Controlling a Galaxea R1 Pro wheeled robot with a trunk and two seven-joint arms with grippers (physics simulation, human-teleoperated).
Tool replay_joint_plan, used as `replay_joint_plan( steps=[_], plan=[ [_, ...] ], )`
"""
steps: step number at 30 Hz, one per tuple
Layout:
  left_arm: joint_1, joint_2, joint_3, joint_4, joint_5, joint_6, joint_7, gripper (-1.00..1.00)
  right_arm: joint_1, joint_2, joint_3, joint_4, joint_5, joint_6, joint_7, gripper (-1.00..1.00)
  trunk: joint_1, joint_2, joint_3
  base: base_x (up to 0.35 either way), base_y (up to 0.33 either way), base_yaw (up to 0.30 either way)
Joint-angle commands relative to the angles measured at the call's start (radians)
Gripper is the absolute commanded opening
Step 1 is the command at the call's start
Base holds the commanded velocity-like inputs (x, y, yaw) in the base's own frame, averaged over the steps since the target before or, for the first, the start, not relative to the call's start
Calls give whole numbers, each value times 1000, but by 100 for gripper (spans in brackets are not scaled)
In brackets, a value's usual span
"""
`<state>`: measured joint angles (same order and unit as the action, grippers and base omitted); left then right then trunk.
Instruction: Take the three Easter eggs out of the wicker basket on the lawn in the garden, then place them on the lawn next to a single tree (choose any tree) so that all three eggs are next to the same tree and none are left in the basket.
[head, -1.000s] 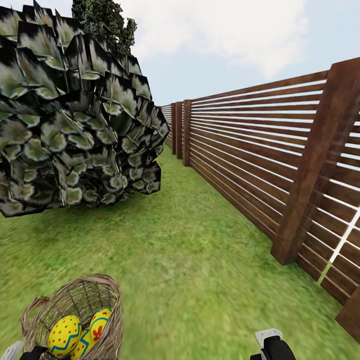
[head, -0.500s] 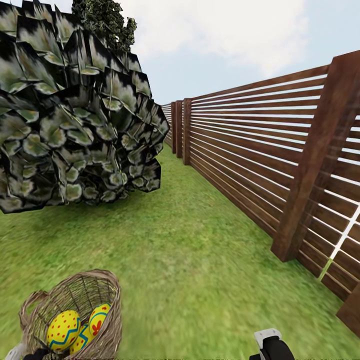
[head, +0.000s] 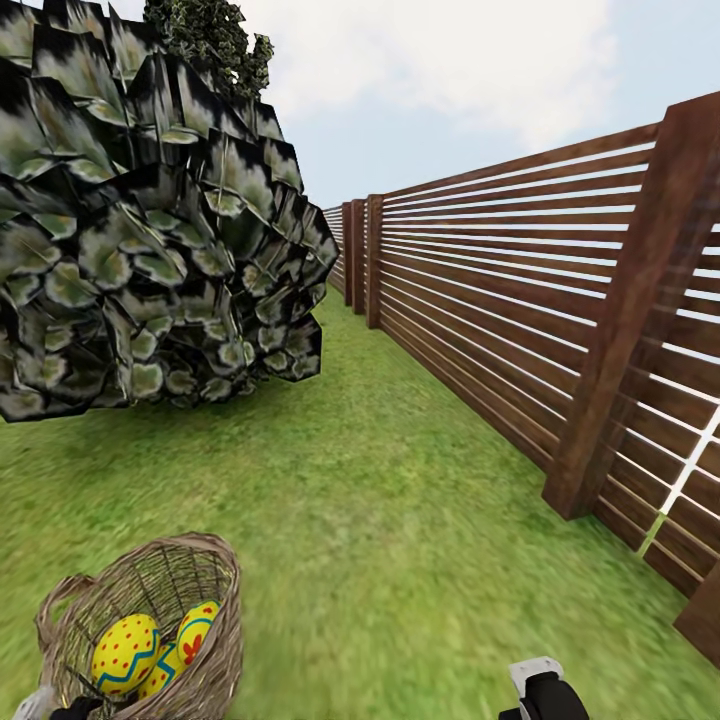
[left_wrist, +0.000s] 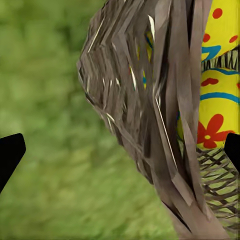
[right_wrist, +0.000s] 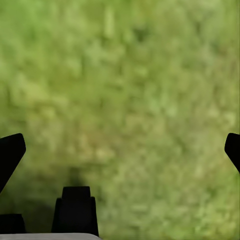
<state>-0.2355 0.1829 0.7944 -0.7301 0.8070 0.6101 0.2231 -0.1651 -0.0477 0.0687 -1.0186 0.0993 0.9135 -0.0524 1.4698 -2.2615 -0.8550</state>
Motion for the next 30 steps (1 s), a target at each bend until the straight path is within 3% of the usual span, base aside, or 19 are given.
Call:
replay_joint_plan(
  steps=[1, 6, 23, 30],
  plan=[
    [-1, 0, 2, -2, 11, 4, 8, 100, -1, -1, 3, 0, 5, 5, 0, 100, 0, 0, -1, 0, -138, 0],
    [-1, -7, 2, -1, 11, 4, 8, 100, -1, 0, 3, -1, 6, 5, 0, 100, 0, 0, -1, 0, -219, 0],
    [-1, -24, 0, -2, 12, 5, 6, 100, -1, 0, 16, 4, 5, 5, -1, 100, 0, 0, -1, 21, -22, 0],
    [-1, -37, -2, -3, 11, 5, 5, 100, -1, 1, 16, 37, 5, -32, 0, 100, 0, 0, -1, 81, -66, 0]
  ],
)
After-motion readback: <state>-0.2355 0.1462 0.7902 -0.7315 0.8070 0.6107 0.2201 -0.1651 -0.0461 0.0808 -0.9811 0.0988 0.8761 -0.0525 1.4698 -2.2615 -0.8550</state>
